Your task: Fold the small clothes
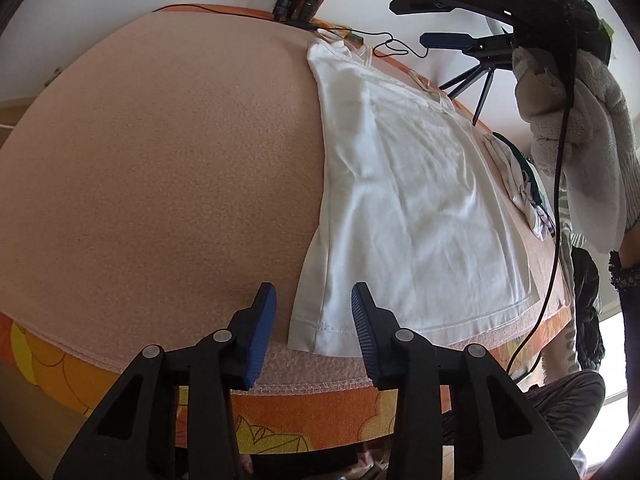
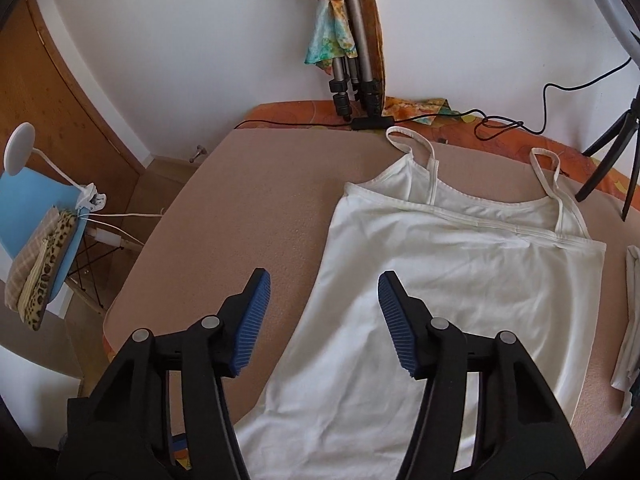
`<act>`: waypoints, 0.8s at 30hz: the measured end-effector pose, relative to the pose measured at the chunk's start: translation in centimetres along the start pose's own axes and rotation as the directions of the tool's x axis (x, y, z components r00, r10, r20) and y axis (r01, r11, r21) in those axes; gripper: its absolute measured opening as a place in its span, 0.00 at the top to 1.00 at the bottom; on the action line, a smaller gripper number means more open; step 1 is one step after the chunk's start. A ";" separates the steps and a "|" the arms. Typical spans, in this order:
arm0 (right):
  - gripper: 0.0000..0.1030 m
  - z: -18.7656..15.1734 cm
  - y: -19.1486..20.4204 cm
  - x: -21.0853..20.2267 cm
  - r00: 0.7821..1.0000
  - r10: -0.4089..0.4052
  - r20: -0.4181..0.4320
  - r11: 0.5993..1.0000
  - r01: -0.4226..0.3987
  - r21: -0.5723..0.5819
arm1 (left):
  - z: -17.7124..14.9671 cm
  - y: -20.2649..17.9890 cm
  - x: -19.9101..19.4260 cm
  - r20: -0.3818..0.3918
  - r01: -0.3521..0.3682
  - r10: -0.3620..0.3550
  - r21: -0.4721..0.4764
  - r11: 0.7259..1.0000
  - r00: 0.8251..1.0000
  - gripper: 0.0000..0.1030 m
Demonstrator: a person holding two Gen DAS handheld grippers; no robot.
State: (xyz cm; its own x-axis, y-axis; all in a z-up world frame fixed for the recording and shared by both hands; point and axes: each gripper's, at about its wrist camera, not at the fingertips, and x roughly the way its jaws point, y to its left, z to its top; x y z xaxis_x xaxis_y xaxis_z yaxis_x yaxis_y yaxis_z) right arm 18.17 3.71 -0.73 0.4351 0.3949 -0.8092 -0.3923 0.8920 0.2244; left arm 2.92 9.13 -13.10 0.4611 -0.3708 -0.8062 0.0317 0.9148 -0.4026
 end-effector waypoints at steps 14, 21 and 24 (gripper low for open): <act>0.52 4.5 -1.5 11.1 0.991 -0.034 -0.131 0.998 0.040 0.044 | -0.3 -0.8 0.6 0.024 0.021 -0.020 -0.027 0.999 1.000 0.73; 0.54 5.5 -1.0 14.4 0.981 -0.105 -0.163 0.994 0.106 -0.004 | 0.2 -0.5 1.0 0.028 0.048 -0.047 -0.020 0.999 0.998 0.81; 0.56 5.8 -0.9 15.9 0.975 -0.127 -0.182 0.992 0.127 -0.015 | 0.2 0.0 1.1 0.025 0.070 -0.069 -0.018 0.997 0.997 0.90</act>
State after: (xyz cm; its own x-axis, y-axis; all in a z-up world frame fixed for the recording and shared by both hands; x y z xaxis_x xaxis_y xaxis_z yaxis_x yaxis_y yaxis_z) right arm 30.18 10.43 -10.62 0.3266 0.2314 -0.9164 -0.3460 0.9315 0.1119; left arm 3.64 8.80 -13.87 0.4798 -0.4293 -0.7652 0.0478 0.8836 -0.4658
